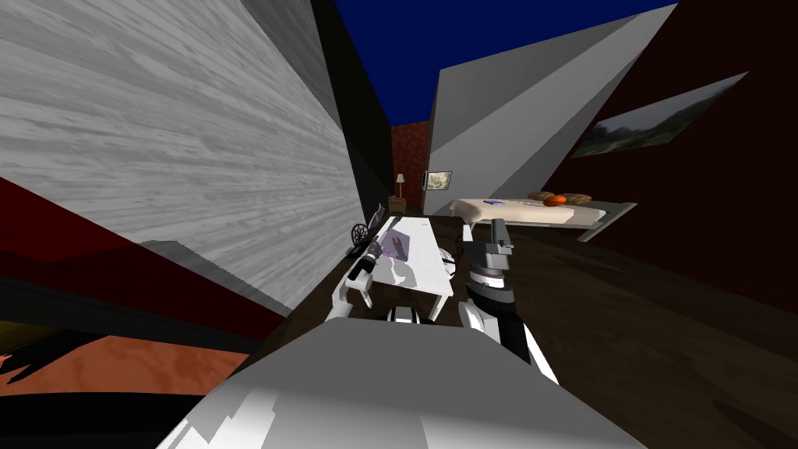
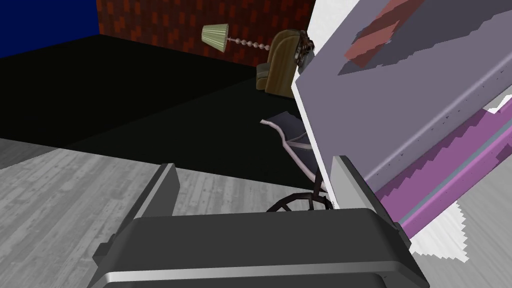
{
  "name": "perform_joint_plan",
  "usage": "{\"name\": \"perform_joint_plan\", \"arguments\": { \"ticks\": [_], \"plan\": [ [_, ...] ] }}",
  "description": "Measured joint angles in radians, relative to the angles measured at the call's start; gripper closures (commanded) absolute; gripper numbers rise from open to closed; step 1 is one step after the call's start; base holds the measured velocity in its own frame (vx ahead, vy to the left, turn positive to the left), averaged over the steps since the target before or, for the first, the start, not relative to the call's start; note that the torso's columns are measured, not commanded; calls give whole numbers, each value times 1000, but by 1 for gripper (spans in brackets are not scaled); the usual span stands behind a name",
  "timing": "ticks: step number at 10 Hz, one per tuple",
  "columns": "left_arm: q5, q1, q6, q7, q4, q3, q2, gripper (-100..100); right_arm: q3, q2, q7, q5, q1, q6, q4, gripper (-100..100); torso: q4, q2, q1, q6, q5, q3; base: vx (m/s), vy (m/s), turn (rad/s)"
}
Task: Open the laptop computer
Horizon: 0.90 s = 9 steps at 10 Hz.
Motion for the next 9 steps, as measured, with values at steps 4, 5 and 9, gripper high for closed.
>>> {"name": "perform_joint_plan", "arguments": {
  "ticks": [4,5,9],
  "plan": [
    [5,-2,69,13,-68,2,16,0,0,0,0,0,0,0,0,0,0,0,-1,0,0,0,0,0,0],
    [5,-2,69,13,-68,2,16,0,0,0,0,0,0,0,0,0,0,0,-1,0,0,0,0,0,0],
    [5,-2,69,13,-68,2,16,0,0,0,0,0,0,0,0,0,0,0,-1,0,0,0,0,0,0]
  ]
}}
